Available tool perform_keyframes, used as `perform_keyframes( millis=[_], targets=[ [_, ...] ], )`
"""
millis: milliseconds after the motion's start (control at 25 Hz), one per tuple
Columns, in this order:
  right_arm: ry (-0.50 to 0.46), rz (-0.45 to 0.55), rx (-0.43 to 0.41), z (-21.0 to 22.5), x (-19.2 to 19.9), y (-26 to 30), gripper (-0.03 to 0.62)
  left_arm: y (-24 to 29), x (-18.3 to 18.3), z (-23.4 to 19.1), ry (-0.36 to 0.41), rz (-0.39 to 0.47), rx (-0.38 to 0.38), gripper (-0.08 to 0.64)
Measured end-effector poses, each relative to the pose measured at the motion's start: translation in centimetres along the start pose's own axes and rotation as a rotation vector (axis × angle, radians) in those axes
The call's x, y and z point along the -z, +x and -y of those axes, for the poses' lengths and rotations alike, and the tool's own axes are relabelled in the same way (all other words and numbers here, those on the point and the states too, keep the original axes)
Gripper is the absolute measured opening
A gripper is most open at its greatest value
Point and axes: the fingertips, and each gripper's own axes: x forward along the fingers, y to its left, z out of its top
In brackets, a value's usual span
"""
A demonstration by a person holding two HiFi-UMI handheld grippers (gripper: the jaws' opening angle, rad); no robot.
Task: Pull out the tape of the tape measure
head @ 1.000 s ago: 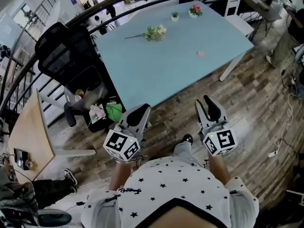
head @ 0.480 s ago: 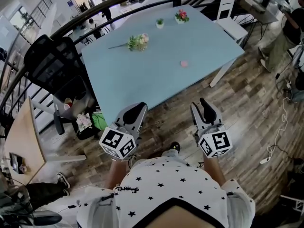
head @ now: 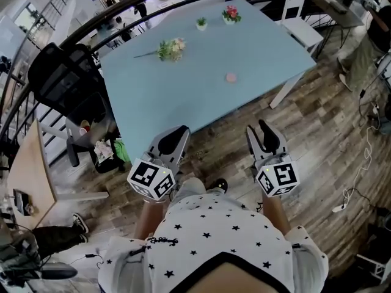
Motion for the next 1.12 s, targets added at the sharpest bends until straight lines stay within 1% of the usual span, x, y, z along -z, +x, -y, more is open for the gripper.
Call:
perform_keyframes(
  millis=[160, 320, 480, 760, 1120],
  targets=[
    [0.011, -0.027, -0.006, 0.7, 1.1, 0.6, 0.141, 0.3, 0.3, -0.3, -0.006, -0.011, -0.019, 0.046],
    [0.010, -0.059, -0.007, 1.6, 2.2, 2.1, 0.147, 1.4, 0.7, -1.6, -0.029, -0.018, -0.023, 0.046],
    [-0.001, -0.093, 0.001, 3.4, 2.8, 3.7, 0.155, 4.1, 0.8, -2.4, -0.040, -0.020, -0.004, 0.046],
    [-0.024, -0.150, -0.003, 7.1, 3.9, 7.4, 0.170, 9.6, -0.6, -3.9, -0.032, -0.004, 0.025, 0.046],
    [-0.025, -0.232, -0.035, 10.5, 5.8, 13.7, 0.195, 14.3, -0.6, -7.9, -0.064, -0.025, -0.008, 0.046]
  ],
)
